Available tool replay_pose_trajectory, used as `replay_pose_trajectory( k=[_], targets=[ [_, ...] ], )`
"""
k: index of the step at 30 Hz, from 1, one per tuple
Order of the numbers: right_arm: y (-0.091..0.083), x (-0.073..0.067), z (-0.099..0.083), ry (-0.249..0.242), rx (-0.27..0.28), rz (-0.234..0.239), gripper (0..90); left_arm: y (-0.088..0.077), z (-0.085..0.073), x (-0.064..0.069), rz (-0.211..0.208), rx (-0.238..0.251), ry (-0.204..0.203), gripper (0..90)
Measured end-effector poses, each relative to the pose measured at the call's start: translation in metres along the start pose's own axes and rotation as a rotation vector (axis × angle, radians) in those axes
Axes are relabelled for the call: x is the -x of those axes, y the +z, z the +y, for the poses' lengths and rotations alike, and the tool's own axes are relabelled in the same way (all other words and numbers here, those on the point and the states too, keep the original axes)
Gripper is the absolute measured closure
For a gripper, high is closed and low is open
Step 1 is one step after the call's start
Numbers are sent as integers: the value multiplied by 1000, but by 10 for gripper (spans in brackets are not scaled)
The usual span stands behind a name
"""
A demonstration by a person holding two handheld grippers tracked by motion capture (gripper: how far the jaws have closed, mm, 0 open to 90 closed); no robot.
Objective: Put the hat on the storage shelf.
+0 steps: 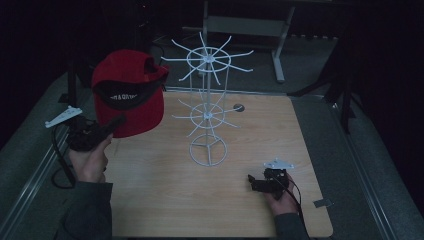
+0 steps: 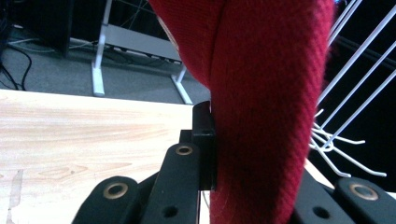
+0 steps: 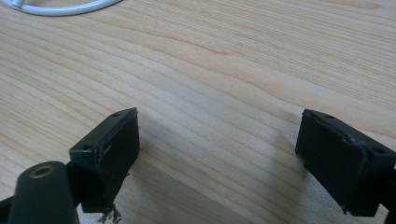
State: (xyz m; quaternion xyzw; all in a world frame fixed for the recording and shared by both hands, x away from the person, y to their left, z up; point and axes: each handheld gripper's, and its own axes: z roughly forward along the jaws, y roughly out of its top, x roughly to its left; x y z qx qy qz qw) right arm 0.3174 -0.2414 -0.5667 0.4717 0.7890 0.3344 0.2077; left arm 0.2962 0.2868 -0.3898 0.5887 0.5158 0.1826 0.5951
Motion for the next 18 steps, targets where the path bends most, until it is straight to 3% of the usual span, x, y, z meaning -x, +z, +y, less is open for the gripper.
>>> replay_pose_trajectory(
  k=[18],
  targets=[
    [0, 0, 0, 0, 0, 0, 134, 2, 5, 5, -4, 35, 0, 848]
  ],
)
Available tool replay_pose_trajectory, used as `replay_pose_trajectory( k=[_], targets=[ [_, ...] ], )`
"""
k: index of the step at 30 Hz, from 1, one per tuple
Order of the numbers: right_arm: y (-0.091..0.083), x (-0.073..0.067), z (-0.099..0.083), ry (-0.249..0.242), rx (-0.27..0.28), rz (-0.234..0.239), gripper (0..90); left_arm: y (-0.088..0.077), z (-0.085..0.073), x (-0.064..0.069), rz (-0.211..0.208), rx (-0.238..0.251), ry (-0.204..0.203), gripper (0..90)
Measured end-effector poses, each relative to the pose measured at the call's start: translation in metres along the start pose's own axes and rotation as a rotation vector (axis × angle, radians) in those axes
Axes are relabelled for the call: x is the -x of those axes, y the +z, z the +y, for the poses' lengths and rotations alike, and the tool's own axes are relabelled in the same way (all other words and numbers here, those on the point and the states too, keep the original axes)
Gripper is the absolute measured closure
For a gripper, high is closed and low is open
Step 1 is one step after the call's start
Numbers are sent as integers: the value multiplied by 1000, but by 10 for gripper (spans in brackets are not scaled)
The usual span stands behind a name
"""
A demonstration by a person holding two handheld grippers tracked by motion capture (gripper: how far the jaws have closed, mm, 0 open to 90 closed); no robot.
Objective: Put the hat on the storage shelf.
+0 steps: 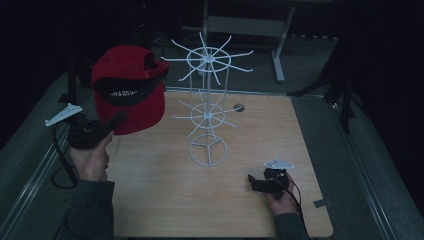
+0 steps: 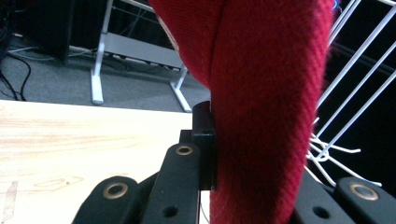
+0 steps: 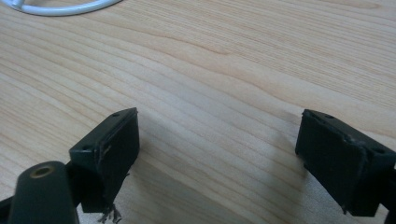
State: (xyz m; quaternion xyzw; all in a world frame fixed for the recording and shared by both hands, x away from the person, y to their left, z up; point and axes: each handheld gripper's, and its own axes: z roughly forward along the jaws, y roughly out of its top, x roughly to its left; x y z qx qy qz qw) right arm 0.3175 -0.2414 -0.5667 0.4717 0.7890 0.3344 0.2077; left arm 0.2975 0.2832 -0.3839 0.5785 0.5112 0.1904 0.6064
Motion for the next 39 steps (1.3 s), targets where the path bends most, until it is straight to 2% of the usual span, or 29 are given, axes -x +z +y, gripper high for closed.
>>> replay_pose_trajectory(
  k=[18, 26, 39],
  targets=[
    [0, 0, 0, 0, 0, 0, 134, 3, 7, 4, 1, 30, -8, 847],
    [0, 0, 0, 0, 0, 0, 134, 5, 12, 10, 1, 38, 9, 848],
    [0, 0, 0, 0, 0, 0, 134, 11, 15, 12, 10, 52, -4, 847]
  ],
)
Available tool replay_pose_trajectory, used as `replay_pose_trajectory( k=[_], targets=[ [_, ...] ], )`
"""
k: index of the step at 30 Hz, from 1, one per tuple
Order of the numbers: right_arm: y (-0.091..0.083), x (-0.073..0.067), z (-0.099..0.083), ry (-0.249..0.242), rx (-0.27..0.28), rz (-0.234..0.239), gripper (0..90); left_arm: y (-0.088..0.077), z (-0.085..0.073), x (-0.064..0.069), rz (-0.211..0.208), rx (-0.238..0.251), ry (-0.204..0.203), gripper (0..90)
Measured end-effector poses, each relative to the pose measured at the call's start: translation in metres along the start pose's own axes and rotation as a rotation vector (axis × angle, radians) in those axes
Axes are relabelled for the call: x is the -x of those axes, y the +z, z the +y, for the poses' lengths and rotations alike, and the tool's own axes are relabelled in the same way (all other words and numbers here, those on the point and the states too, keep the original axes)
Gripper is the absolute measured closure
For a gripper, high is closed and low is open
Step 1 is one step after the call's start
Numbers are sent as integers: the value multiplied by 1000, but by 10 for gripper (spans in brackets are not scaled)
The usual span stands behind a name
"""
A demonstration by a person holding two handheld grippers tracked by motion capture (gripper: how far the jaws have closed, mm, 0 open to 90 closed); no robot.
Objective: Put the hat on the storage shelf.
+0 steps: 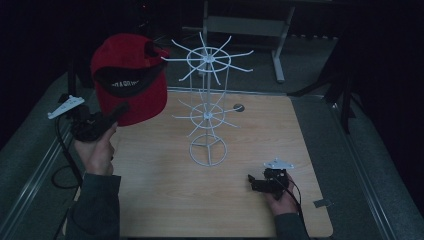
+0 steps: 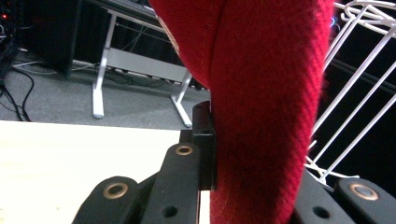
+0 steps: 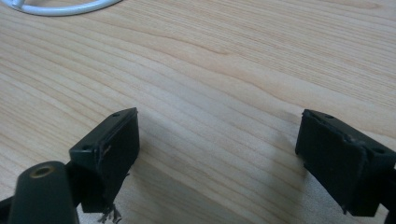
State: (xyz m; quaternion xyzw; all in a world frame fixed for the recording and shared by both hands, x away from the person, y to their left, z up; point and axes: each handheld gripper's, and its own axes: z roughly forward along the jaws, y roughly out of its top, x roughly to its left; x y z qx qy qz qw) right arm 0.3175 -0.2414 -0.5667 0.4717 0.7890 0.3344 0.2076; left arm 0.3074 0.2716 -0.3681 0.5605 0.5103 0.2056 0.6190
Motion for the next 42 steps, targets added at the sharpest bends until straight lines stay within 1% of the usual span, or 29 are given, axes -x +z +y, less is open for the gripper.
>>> replay_pose_trajectory(
  k=[9, 16, 25, 29, 42],
  targets=[
    [0, 0, 0, 0, 0, 0, 134, 4, 4, 1, -1, 9, -12, 847],
    [0, 0, 0, 0, 0, 0, 134, 8, 8, 4, -3, 8, -3, 847],
    [0, 0, 0, 0, 0, 0, 134, 14, 13, 7, -6, 11, -7, 847],
    [0, 0, 0, 0, 0, 0, 134, 17, 16, 8, -5, 12, 0, 847],
    [0, 0, 0, 0, 0, 0, 134, 23, 24, 15, -14, 33, -3, 847]
  ],
)
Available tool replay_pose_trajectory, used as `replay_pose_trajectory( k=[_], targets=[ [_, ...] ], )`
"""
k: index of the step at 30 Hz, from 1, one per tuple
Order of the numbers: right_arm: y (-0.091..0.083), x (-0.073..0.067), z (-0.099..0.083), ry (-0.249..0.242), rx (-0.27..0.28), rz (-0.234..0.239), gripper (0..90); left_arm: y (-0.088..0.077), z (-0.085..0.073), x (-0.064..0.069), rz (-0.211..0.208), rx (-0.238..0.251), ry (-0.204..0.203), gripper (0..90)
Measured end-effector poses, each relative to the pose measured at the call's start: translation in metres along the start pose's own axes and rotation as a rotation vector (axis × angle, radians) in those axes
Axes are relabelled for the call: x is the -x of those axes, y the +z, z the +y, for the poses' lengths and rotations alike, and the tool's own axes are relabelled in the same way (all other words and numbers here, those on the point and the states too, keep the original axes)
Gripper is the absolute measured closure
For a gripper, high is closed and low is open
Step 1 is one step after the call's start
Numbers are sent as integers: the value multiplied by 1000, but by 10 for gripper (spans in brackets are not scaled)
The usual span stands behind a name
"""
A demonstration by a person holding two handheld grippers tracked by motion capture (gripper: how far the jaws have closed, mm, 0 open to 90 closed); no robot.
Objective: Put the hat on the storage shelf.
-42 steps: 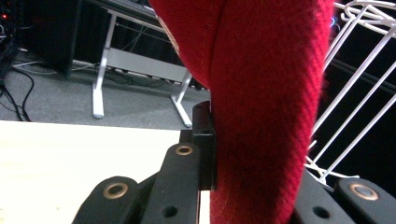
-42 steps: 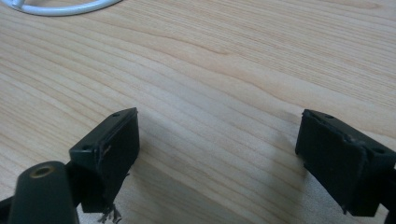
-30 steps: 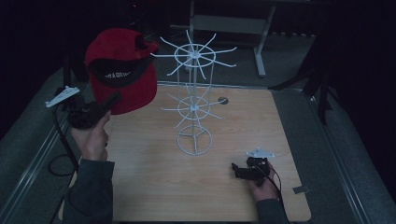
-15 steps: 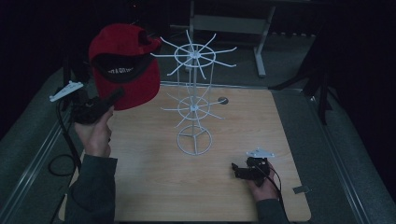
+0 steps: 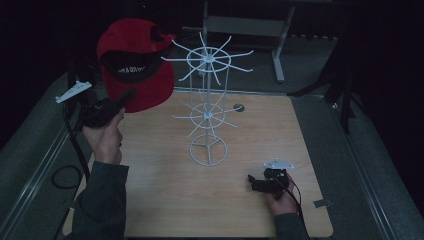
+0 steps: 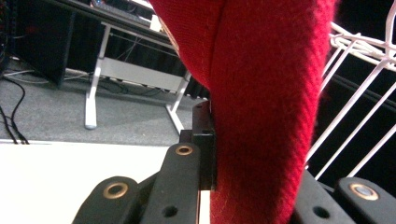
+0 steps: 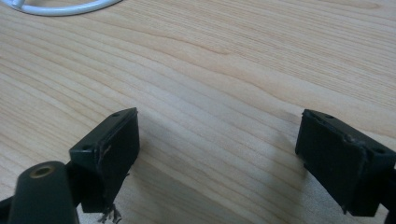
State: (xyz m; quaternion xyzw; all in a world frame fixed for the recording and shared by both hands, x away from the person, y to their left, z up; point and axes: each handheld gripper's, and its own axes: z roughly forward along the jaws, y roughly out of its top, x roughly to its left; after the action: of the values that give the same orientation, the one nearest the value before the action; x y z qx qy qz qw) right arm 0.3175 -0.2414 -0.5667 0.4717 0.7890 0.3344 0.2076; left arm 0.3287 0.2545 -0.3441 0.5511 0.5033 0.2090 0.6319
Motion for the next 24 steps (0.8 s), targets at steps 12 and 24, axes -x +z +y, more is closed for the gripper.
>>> replay_pose_trajectory(
  k=[12, 24],
  targets=[
    [0, 0, 0, 0, 0, 0, 134, 3, 5, 9, -23, 31, -18, 846],
    [0, 0, 0, 0, 0, 0, 134, 6, 7, 16, -55, 35, -10, 846]
  ],
)
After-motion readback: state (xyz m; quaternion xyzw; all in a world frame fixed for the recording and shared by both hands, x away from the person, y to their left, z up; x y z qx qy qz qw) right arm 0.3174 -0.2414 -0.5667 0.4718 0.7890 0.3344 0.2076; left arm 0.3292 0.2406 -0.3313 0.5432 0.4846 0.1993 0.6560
